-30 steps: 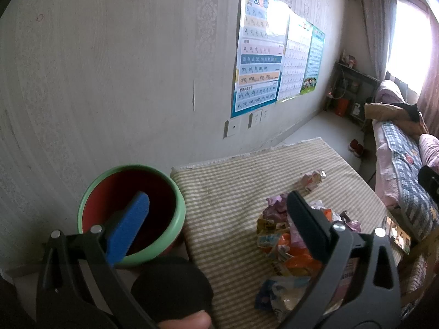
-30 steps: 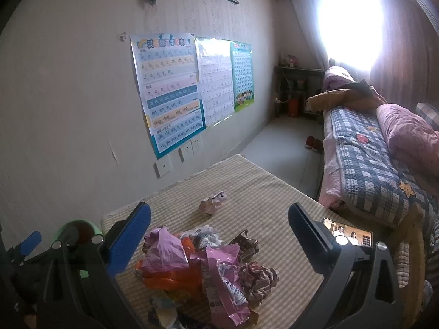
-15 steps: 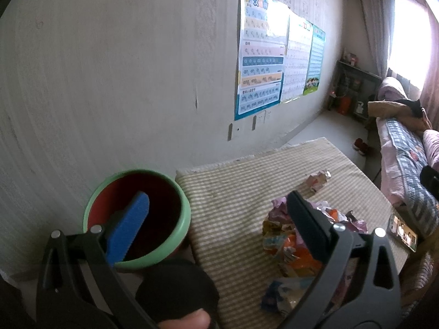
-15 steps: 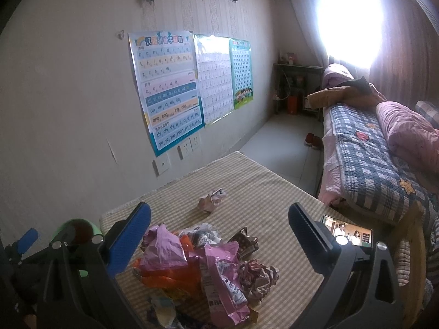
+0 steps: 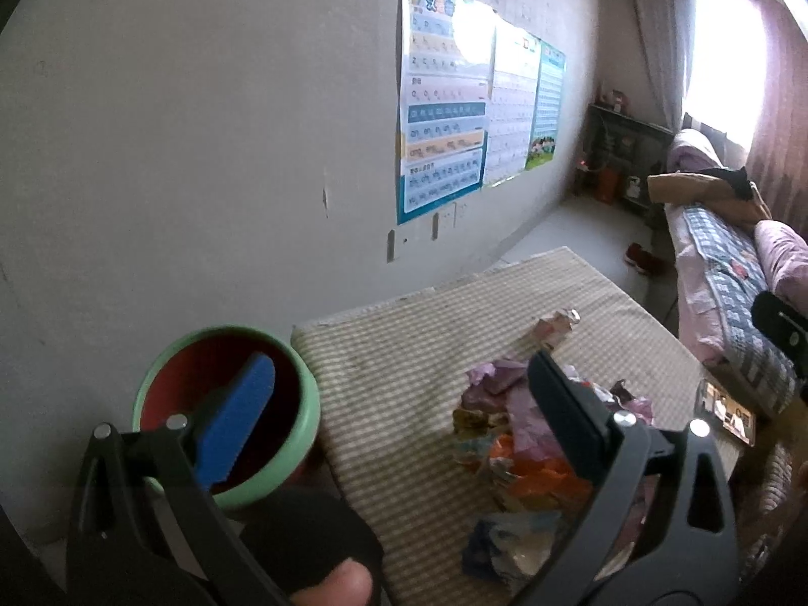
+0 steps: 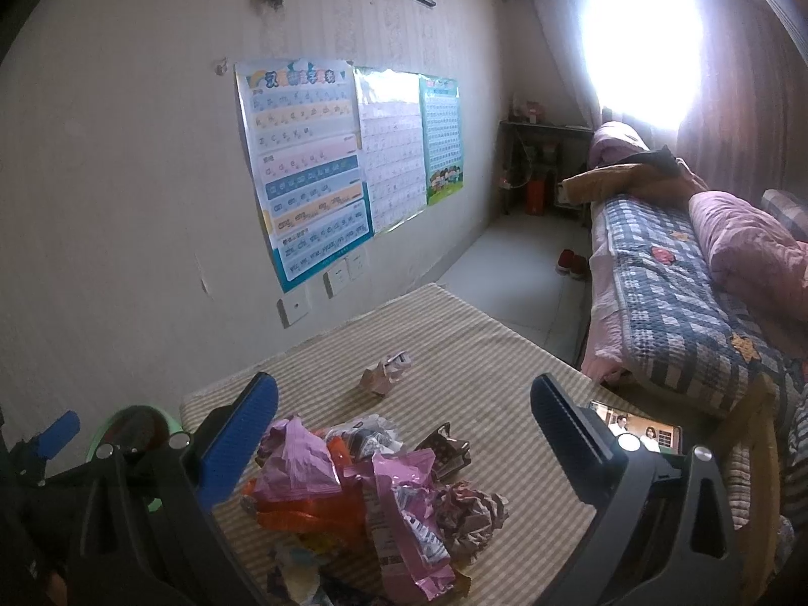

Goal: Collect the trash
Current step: 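Grasp the orange wrapper with the left tool while the right tool grasps the pink bag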

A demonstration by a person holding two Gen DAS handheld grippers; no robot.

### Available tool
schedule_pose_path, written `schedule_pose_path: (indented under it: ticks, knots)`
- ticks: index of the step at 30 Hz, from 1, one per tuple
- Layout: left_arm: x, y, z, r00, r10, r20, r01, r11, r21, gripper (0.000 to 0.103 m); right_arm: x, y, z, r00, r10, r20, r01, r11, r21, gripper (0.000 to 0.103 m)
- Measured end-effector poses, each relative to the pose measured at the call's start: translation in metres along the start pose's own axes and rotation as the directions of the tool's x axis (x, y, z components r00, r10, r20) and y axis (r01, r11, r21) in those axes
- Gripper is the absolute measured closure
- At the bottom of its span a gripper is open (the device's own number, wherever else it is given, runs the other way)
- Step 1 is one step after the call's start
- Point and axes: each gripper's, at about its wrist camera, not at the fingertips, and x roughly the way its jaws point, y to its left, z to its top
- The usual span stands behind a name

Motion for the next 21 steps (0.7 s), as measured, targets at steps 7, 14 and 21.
schedule_pose_path:
  ticks: [7,14,21]
  knots:
    - [0.0,-0.001,0.0,1.0,-0.015,-0.016,0.015,1.0,-0.008,0.005,0.001,-0.001,-0.001,1.0,-0.001,-0.006,0.002,1.0,0.004,0.007]
    - [0.006,0.001,-0.008,0.999,-0.016,-0.046,0.017,1.0,0.018,0.005,0.01,-0.012,-0.01,0.999,0.018,-0.037,-0.017,1.0,0.021,0.007]
    - [0.031,0.0,-0.03,0.987,-0.068,-0.143,0.076,0.996,0.049,0.005,0.03,-0.025,-0.045,0.989,0.045,-0.142,-0.043,0.999,0.021,0.007]
